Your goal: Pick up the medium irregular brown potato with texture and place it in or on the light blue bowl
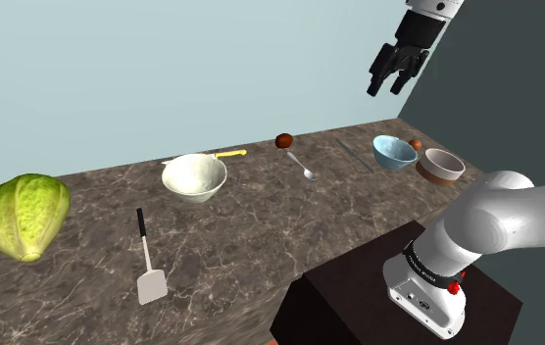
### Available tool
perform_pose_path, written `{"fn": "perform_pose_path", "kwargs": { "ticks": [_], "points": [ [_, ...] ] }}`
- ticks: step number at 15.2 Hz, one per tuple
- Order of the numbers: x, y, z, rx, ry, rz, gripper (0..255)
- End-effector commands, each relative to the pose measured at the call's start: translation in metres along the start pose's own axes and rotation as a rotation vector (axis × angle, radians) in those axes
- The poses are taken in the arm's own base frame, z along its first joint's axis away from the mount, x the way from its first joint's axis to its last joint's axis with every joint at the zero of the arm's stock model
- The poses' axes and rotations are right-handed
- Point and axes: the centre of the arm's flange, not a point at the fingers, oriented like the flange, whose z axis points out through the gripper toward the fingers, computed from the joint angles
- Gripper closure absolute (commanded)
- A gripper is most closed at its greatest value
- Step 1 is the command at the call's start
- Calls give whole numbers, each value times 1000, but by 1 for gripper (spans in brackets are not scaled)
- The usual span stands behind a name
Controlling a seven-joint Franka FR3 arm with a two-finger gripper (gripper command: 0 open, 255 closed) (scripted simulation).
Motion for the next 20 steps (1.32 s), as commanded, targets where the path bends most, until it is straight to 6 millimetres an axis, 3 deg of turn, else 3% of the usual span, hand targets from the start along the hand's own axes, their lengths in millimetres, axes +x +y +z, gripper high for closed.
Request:
{"fn": "perform_pose_path", "kwargs": {
  "ticks": [1, 10, 20],
  "points": [
    [0, 0, 0, 0, 0, 0, 0],
    [92, 2, 78, 54, -22, 246, 0],
    [188, 26, 168, 115, -47, 520, 0]
  ]
}}
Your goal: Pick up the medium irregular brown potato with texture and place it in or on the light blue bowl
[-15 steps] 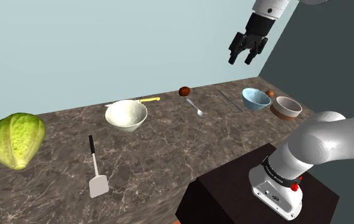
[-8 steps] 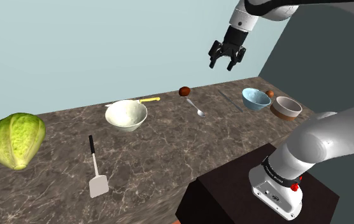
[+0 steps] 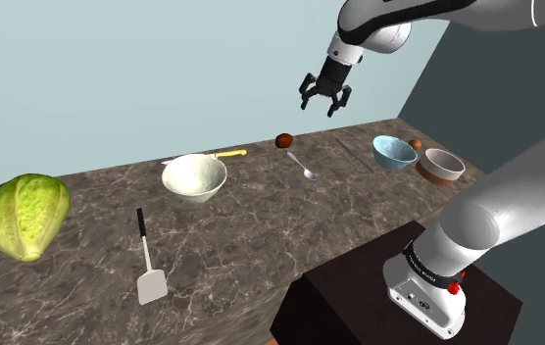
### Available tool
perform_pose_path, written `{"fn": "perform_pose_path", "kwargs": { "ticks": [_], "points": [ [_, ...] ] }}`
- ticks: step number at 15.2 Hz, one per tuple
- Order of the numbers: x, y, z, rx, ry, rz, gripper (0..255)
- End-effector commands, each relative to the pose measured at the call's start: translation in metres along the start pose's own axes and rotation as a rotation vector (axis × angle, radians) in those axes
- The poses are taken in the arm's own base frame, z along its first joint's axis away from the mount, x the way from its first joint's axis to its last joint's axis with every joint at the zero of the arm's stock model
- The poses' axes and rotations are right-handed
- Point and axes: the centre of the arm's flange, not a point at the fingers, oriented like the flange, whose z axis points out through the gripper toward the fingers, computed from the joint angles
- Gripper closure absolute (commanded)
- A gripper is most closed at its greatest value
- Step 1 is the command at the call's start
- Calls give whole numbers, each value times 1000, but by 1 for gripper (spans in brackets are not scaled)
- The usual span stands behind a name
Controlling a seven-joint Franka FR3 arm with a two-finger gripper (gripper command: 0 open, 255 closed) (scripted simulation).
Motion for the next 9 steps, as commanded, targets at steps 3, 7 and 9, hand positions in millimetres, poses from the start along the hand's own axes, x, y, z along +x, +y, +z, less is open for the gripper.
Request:
{"fn": "perform_pose_path", "kwargs": {
  "ticks": [3, 7, 9],
  "points": [
    [38, -3, 38, 25, -9, 112, 0],
    [78, 0, 72, 49, -19, 221, 0],
    [98, 2, 90, 61, -24, 276, 0]
  ]
}}
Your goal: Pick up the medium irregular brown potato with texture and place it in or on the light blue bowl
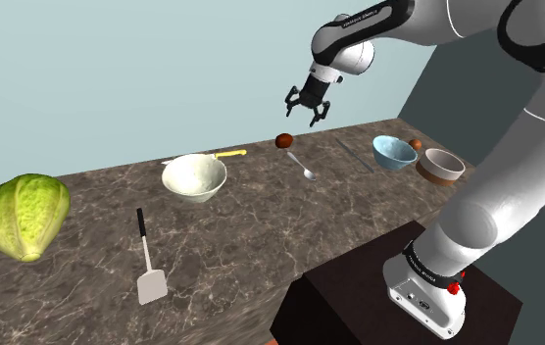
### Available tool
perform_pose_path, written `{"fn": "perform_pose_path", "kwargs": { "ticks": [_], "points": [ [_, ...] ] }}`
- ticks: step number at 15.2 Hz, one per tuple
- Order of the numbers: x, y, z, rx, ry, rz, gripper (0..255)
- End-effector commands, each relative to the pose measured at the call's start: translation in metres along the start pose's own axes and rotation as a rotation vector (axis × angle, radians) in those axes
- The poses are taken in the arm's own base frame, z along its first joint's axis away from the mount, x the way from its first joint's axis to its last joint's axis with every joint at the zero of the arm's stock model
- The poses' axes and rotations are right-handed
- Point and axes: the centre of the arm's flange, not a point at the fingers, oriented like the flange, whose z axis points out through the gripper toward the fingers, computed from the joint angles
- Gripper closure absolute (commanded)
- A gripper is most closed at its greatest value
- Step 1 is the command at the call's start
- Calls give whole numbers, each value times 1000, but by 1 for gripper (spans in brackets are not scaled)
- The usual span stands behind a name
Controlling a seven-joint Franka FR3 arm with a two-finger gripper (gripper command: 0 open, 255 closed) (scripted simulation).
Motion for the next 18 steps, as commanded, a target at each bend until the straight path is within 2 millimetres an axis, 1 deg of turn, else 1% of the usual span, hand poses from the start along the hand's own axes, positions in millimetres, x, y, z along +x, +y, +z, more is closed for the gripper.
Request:
{"fn": "perform_pose_path", "kwargs": {
  "ticks": [1, 7, 13, 14, 18],
  "points": [
    [21, 0, 19, 12, -5, 57, 0],
    [82, 2, 71, 49, -20, 221, 0],
    [141, 13, 124, 85, -35, 385, 0],
    [145, 14, 128, 87, -36, 396, 0],
    [145, 12, 149, 87, -36, 396, 0]
  ]
}}
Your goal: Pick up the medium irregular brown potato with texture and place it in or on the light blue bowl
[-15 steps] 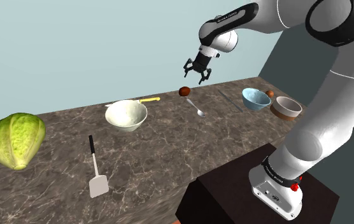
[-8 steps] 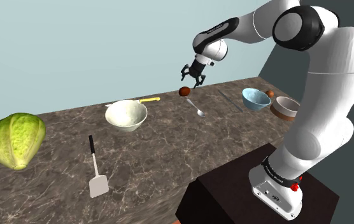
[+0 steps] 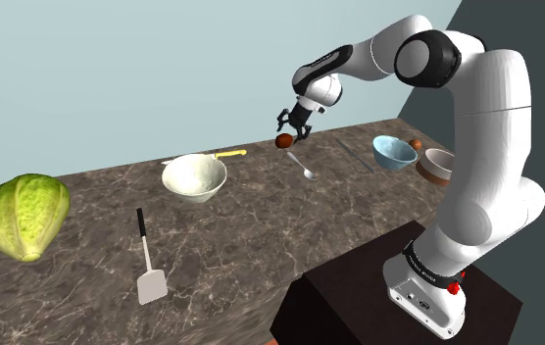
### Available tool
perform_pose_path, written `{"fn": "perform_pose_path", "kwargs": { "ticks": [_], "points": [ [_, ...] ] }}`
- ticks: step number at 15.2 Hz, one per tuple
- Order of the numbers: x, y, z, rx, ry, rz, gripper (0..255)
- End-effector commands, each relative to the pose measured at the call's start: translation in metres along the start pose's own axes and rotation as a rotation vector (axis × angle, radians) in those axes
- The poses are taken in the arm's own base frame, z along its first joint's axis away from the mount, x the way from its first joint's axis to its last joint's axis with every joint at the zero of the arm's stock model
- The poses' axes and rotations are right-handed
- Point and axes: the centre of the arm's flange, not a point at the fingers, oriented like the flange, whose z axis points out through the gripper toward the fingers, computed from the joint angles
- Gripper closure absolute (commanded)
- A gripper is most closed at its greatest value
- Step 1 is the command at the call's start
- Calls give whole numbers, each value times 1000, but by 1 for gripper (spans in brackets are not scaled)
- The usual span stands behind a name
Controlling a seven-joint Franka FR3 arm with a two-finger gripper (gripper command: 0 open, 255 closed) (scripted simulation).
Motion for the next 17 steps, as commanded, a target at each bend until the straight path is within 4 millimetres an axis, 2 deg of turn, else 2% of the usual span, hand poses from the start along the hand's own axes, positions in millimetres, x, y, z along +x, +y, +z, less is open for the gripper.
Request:
{"fn": "perform_pose_path", "kwargs": {
  "ticks": [1, 3, 11, 12, 17],
  "points": [
    [1, -1, 10, 1, 0, 1, 0],
    [1, -1, 23, 1, 0, 1, 0],
    [1, -1, 23, 1, 0, 1, 0],
    [1, -1, 23, 1, 0, 1, 255],
    [1, -1, 23, 1, 0, 1, 255]
  ]
}}
